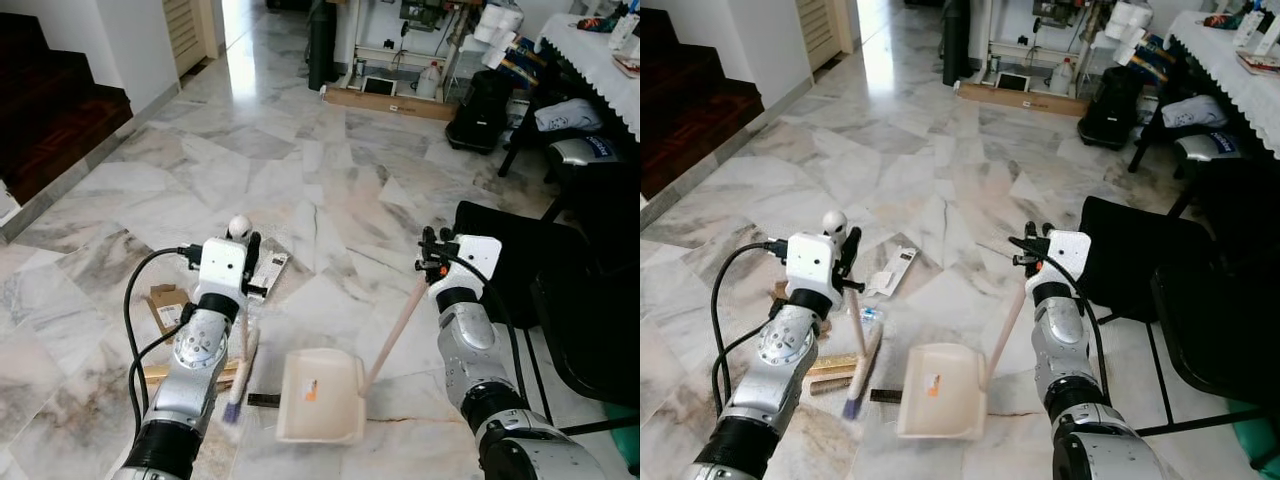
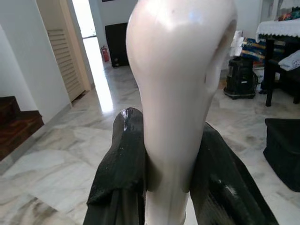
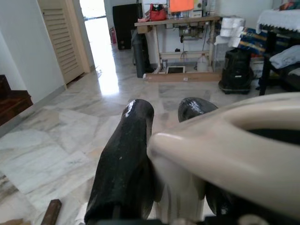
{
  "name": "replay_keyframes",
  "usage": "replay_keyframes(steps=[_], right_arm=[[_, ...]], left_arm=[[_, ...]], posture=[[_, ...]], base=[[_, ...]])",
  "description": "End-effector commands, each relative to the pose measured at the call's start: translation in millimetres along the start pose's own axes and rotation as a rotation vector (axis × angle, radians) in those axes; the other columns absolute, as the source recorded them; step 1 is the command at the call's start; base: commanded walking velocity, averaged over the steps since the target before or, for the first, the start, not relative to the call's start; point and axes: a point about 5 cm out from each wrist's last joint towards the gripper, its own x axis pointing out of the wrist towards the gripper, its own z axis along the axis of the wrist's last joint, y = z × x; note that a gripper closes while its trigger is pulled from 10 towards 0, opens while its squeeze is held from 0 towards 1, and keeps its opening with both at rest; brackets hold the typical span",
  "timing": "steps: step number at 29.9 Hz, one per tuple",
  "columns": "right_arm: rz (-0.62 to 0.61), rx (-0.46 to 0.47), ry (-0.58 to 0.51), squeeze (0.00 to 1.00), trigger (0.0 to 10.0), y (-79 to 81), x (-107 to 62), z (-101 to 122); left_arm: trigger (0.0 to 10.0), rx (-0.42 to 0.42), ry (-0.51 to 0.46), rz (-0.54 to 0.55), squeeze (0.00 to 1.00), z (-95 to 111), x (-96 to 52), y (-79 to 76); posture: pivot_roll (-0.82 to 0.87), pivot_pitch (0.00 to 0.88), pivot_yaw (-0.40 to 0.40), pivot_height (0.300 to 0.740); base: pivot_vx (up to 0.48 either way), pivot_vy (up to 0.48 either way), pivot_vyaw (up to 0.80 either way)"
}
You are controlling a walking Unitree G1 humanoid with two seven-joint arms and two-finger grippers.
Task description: Sweep floor
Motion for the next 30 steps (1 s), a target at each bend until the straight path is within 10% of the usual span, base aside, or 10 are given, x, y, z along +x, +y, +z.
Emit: replay_keyframes(steps=[1, 30], right_arm=[[-0.011, -0.008, -0.042, 0.0, 10.0, -4.2, 5.0, 10], [-0.001, -0.124, -0.009, 0.0, 10.0, -15.3, 0.7, 5]], left_arm=[[10.0, 0.008, -0.032, -0.027, 0.0, 6, 3.1, -4.1], [10.0, 0.104, -0.005, -0.167, 0.0, 5, -3.4, -18.1]], posture=[[0.14, 0.0, -0.068, 0.74], [0.16, 0.18, -0.093, 0.74]], base=[[0.0, 0.0, 0.0], [0.0, 0.0, 0.0]])
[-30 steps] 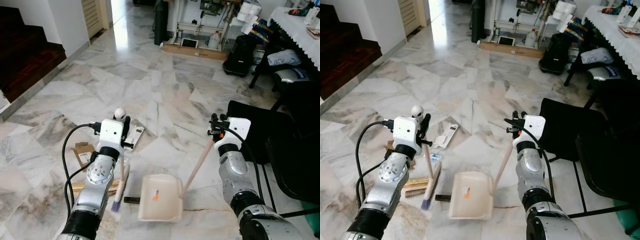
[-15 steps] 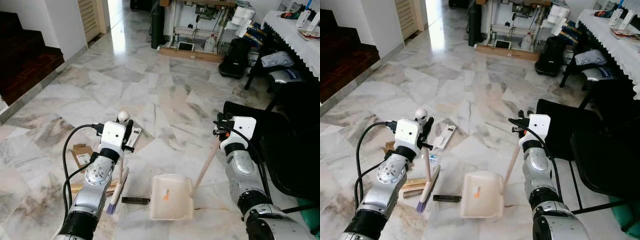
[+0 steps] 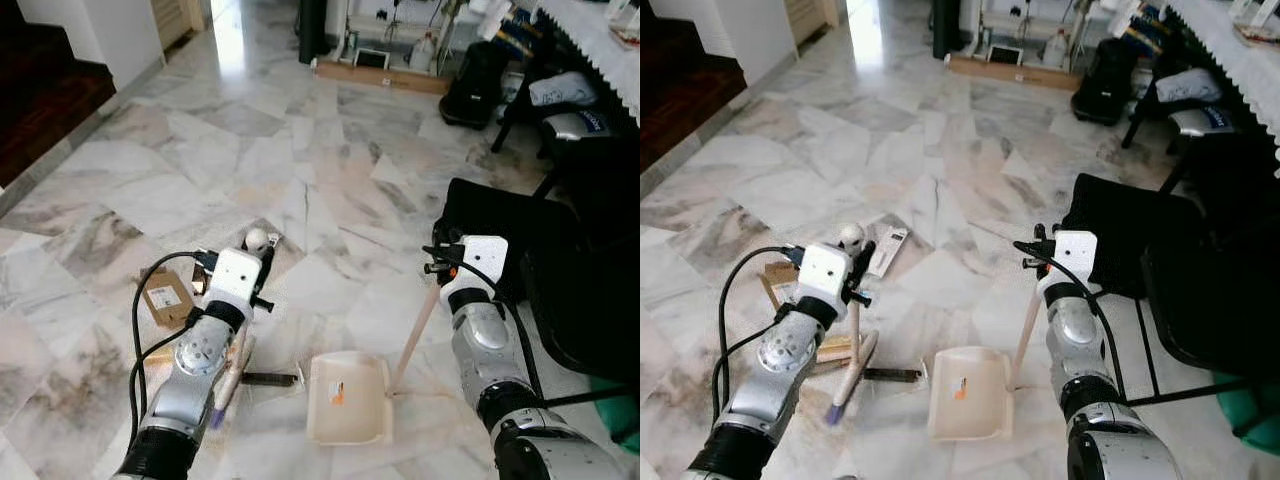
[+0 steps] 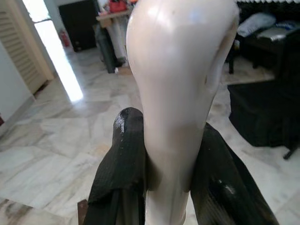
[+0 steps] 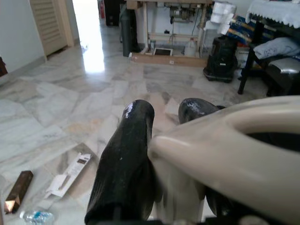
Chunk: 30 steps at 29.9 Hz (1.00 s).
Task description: Sweep floor
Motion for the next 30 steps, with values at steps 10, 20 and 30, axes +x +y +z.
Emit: replay_keyframes(steps=[10, 20, 30], right_arm=[[-0.015, -0.036, 0.002, 0.0, 10.0, -5.2, -7.7, -7], [-0.056, -0.055, -0.035, 0.0, 10.0, -8.8, -6.0, -1], [-0.081, -0.049, -0.047, 0.0, 10.0, 1.2, -1.8, 2]], left_arm=[[10.0, 0.1, -0.041, 0.038, 0.0, 15, -1.8, 6.5], [10.0, 0.137, -0.131, 0.122, 0.0, 43, 2.9, 25.8], [10.0, 0.149, -0.121, 0.116, 0.0, 47, -2.2, 26.0]], posture=[[0.18, 0.225, -0.087, 0.74], [0.19, 0.24, -0.09, 0.74], [0.25, 0.262, -0.071, 0.74]], base=[[0.0, 0.0, 0.0], [0.0, 0.0, 0.0], [0.0, 0.0, 0.0]])
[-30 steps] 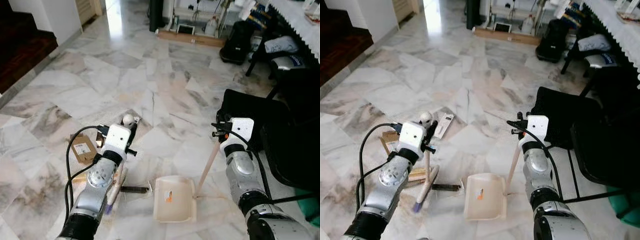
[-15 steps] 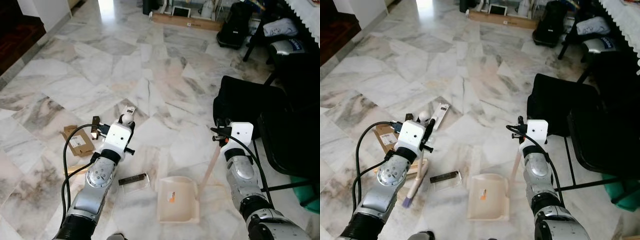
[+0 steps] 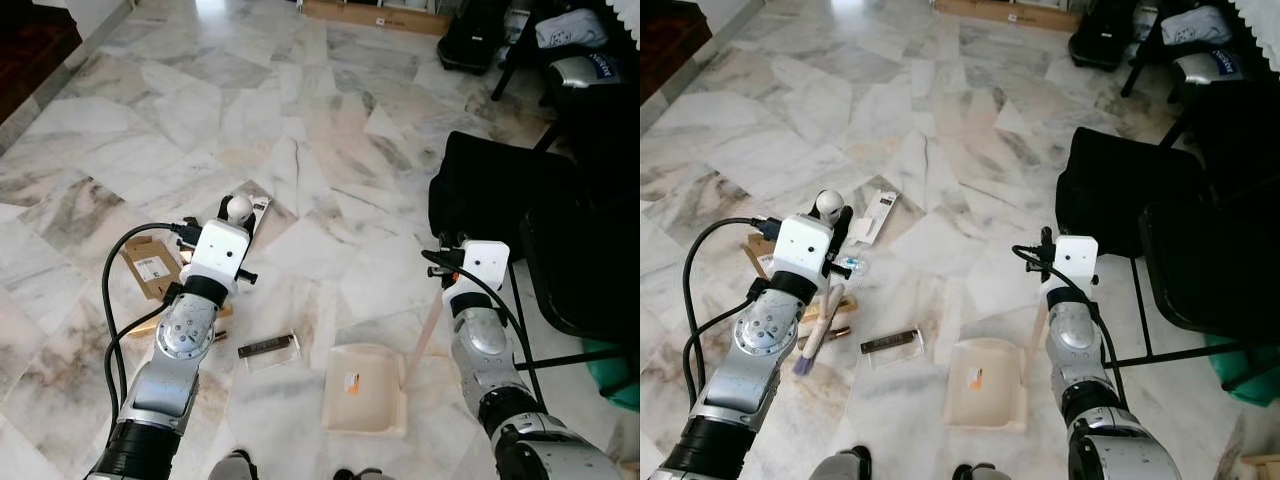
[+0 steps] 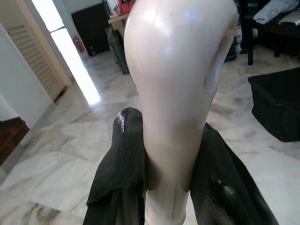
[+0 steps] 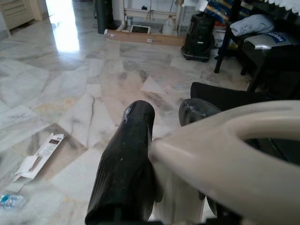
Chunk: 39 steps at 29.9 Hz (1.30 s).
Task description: Sweep floor
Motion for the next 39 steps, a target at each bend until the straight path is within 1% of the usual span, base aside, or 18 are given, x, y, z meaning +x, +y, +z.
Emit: replay_keyframes(steps=[1, 9, 11, 16, 17, 19, 21, 23, 24, 28, 29, 31, 34, 39], right_arm=[[-0.007, -0.003, -0.018, 0.0, 10.0, 2.3, 0.1, 2], [-0.036, -0.008, -0.007, 0.0, 10.0, 2.7, -1.5, -2], [-0.041, -0.005, 0.007, 0.0, 10.0, 3.4, -3.6, -5], [-0.037, -0.001, 0.02, 0.0, 10.0, 6.3, -7.3, -10], [-0.032, -0.001, 0.025, 0.0, 10.0, 7.3, -8.8, -12], [-0.03, 0.0, 0.027, 0.0, 10.0, 8.0, -9.7, -13], [-0.027, 0.005, 0.031, 0.0, 10.0, 9.1, -11.5, -14], [-0.026, 0.007, 0.034, 0.0, 10.0, 9.3, -11.9, -15], [-0.026, 0.012, 0.037, 0.0, 10.0, 9.7, -12.2, -16], [-0.026, 0.019, 0.042, 0.0, 10.0, 10.3, -12.5, -16], [-0.028, 0.034, 0.045, 0.0, 10.0, 10.8, -12.4, -16], [-0.028, 0.04, 0.046, 0.0, 10.0, 11.1, -12.4, -17], [0.002, 0.05, 0.05, 0.0, 10.0, 16.9, -12.3, -17], [0.014, 0.057, 0.051, 0.0, 10.0, 20.4, -12.1, -16]], left_arm=[[10.0, 0.018, -0.022, -0.002, 0.0, 8, -1.5, 0.2], [10.0, -0.017, -0.002, -0.072, 0.0, 9, -6.2, -12.6], [10.0, -0.034, 0.009, -0.113, 0.0, 9, -8.2, -19.4], [10.0, -0.073, 0.031, -0.18, 0.0, 8, -11.0, -30.5], [10.0, -0.084, 0.041, -0.208, 0.0, 7, -12.2, -35.1], [10.0, -0.089, 0.049, -0.229, 0.0, 6, -13.3, -38.6], [10.0, -0.112, 0.067, -0.276, 0.0, 5, -15.6, -47.4], [10.0, -0.114, 0.069, -0.288, 0.0, 6, -16.1, -49.9], [10.0, -0.141, 0.072, -0.3, 0.0, 7, -16.2, -53.6], [10.0, -0.185, 0.07, -0.316, 0.0, 10, -15.4, -59.7], [10.0, -0.216, 0.067, -0.314, 0.0, 13, -14.4, -62.3], [10.0, -0.227, 0.066, -0.314, 0.0, 13, -14.1, -63.1], [10.0, -0.281, 0.058, -0.32, 0.0, 19, -12.4, -68.3], [10.0, -0.321, 0.053, -0.336, 0.0, 22, -12.4, -71.3]], posture=[[0.25, 0.262, -0.071, 0.74], [0.28, 0.287, -0.055, 0.74], [0.28, 0.293, -0.053, 0.74], [0.28, 0.298, -0.05, 0.74], [0.28, 0.299, -0.049, 0.74], [0.28, 0.303, -0.047, 0.74], [0.28, 0.304, -0.047, 0.74], [0.28, 0.305, -0.046, 0.74], [0.28, 0.307, -0.046, 0.74], [0.28, 0.31, -0.045, 0.74], [0.28, 0.31, -0.045, 0.74], [0.28, 0.31, -0.045, 0.74], [0.28, 0.31, -0.045, 0.74], [0.28, 0.308, -0.045, 0.74]], base=[[0.0, 0.0, 0.0], [0.0, 0.0, 0.0], [0.0, 0.0, 0.0], [0.0, 0.0, 0.0], [0.0, 0.0, 0.0], [0.0, 0.0, 0.0], [0.0, 0.0, 0.0], [0.0, 0.0, 0.0], [0.0, 0.0, 0.0], [0.0, 0.0, 0.0], [0.0, 0.0, 0.0], [0.0, 0.0, 0.0], [0.0, 0.0, 0.0], [0.0, 0.0, 0.0]])
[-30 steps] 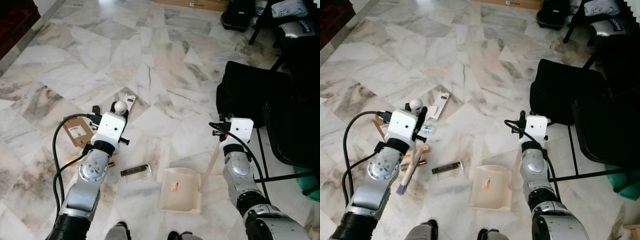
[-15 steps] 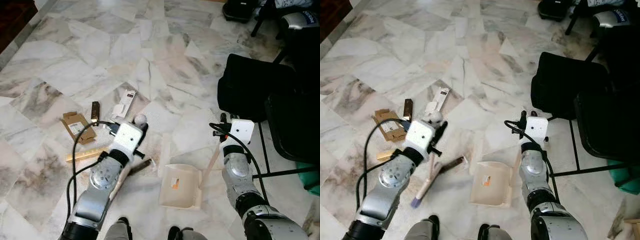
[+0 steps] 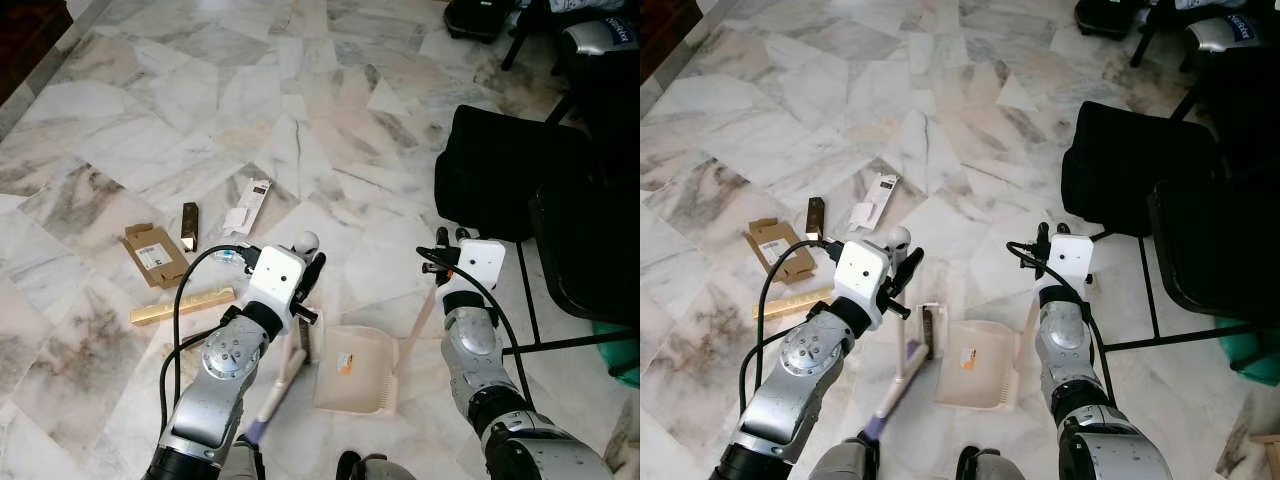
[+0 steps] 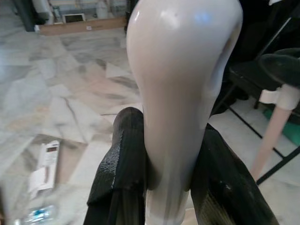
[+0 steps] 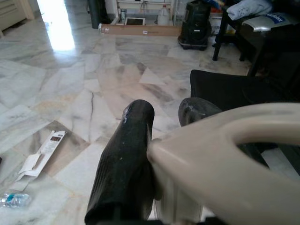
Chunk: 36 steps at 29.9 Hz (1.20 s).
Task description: Sweep floor
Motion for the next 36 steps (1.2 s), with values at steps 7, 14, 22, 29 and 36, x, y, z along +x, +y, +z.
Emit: replay_keyframes(steps=[7, 14, 22, 29, 36], right_arm=[[0.033, 0.025, 0.084, 0.0, 10.0, 8.9, -8.7, -16], [0.037, 0.041, 0.095, 0.0, 10.0, 11.3, -9.8, -17], [0.036, 0.039, 0.1, 0.0, 10.0, 9.1, -9.9, -18], [0.032, 0.04, 0.11, 0.0, 10.0, 8.9, -11.5, -20], [0.032, 0.044, 0.111, 0.0, 10.0, 9.8, -12.2, -21]], left_arm=[[10.0, -0.064, -0.019, -0.028, 0.0, 7, -3.8, -2.0], [10.0, -0.147, -0.052, -0.062, 0.0, 16, -4.1, -4.5], [10.0, -0.115, -0.084, -0.178, 0.0, 48, -13.2, 2.2], [10.0, -0.032, -0.184, -0.129, 0.0, 94, -19.1, 38.1], [10.0, 0.09, -0.218, 0.018, 0.0, 102, -13.4, 63.4]], posture=[[0.29, 0.306, -0.044, 0.74], [0.29, 0.305, -0.044, 0.74], [0.29, 0.301, -0.041, 0.74], [0.29, 0.301, -0.035, 0.74], [0.29, 0.297, -0.032, 0.74]], base=[[0.0, 0.0, 0.0], [0.0, 0.0, 0.0], [0.0, 0.0, 0.0], [0.0, 0.0, 0.0], [0.0, 0.0, 0.0]])
